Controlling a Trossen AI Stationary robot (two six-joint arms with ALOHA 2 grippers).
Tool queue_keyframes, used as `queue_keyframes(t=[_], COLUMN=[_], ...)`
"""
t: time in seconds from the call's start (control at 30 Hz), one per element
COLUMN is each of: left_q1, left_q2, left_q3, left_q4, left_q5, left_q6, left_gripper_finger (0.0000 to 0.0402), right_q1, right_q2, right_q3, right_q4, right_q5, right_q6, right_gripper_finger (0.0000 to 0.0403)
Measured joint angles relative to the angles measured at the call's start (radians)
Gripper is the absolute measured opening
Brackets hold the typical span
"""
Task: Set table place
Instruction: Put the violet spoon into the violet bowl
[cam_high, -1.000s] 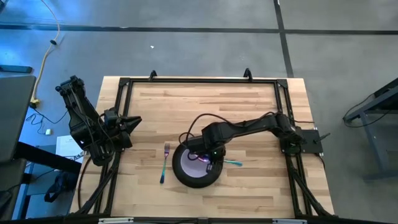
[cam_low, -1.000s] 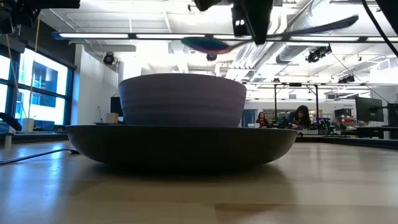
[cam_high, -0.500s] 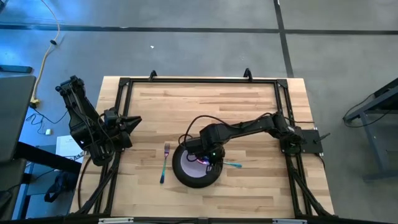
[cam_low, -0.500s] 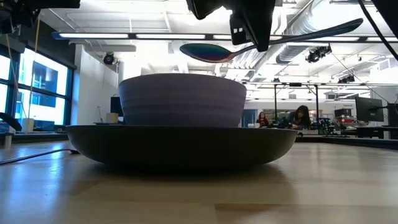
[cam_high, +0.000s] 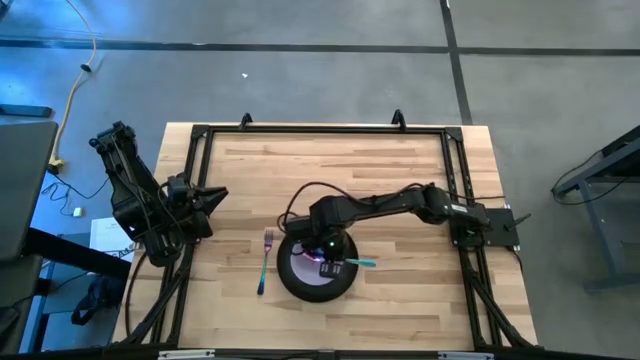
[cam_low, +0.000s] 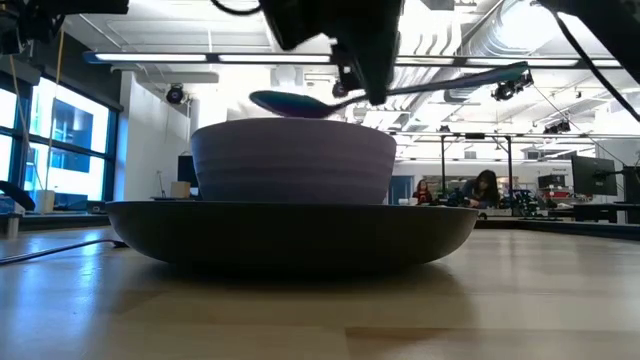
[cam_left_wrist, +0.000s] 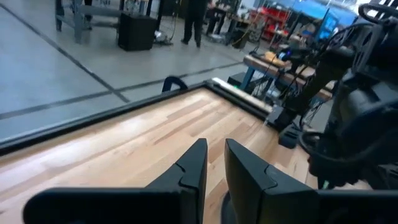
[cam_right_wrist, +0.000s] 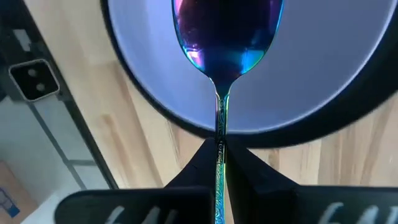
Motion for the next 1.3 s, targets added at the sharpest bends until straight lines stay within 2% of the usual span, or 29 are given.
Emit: queue_keyframes(t=[0.83,1.3], left_q1=[0.000,0.000], left_q2=[0.000,0.000], left_q3=[0.000,0.000], left_q4=[-0.006,-0.003], left_q5=[0.008,0.008], left_q6=[0.002,0.002], left_gripper_finger=[0.0046,0.0046], right_q1=[-0.015,-0.004], right_q2=[0.023,0.024], right_q3=[0.011,-0.032], right_q4=[0.012,0.012], right_q5=[-0.005,-0.031], right_q6=[0.049,0.086], right_gripper_finger=[0.0000,0.0000])
